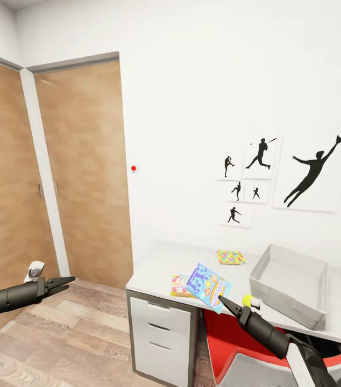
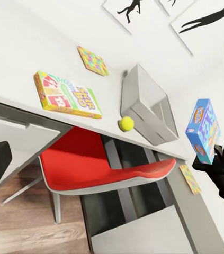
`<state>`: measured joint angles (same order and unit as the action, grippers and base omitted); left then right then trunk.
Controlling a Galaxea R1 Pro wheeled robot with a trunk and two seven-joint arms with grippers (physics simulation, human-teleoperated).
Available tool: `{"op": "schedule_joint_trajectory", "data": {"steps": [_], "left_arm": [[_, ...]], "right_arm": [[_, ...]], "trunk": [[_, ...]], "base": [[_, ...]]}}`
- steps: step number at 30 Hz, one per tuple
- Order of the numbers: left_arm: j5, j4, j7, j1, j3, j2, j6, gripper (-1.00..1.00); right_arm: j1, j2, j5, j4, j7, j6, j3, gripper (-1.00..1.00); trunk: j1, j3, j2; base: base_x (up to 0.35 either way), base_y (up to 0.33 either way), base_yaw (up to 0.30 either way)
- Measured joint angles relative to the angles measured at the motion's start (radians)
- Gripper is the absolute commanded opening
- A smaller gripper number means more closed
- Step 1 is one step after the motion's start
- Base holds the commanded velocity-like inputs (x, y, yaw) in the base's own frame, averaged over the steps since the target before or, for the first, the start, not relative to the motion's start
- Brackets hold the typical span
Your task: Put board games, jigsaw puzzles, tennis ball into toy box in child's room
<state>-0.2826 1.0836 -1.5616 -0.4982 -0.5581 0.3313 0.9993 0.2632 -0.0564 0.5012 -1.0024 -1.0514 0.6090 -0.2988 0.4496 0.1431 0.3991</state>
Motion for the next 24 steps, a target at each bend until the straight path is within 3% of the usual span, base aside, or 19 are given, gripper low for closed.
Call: {"op": "schedule_joint_trajectory", "data": {"steps": [8, 24], "left_arm": [[0.000, 0.000, 0.000, 0.000, 0.000, 0.001, 0.000, 1.00], [0.000, 0.000, 0.000, 0.000, -0.002, 0.002, 0.001, 1.00]], "right_arm": [[-0.002, 0.000, 0.001, 0.000, -0.001, 0.000, 0.000, -1.00], [-0.009, 0.001, 0.003, -0.005, -0.002, -0.002, -0.001, -1.00]], "trunk": [[0.000, -0.008, 0.000], [0.000, -0.009, 0.000]], "base": [[0.000, 0.000, -0.148], [0.000, 0.020, -0.009]]}}
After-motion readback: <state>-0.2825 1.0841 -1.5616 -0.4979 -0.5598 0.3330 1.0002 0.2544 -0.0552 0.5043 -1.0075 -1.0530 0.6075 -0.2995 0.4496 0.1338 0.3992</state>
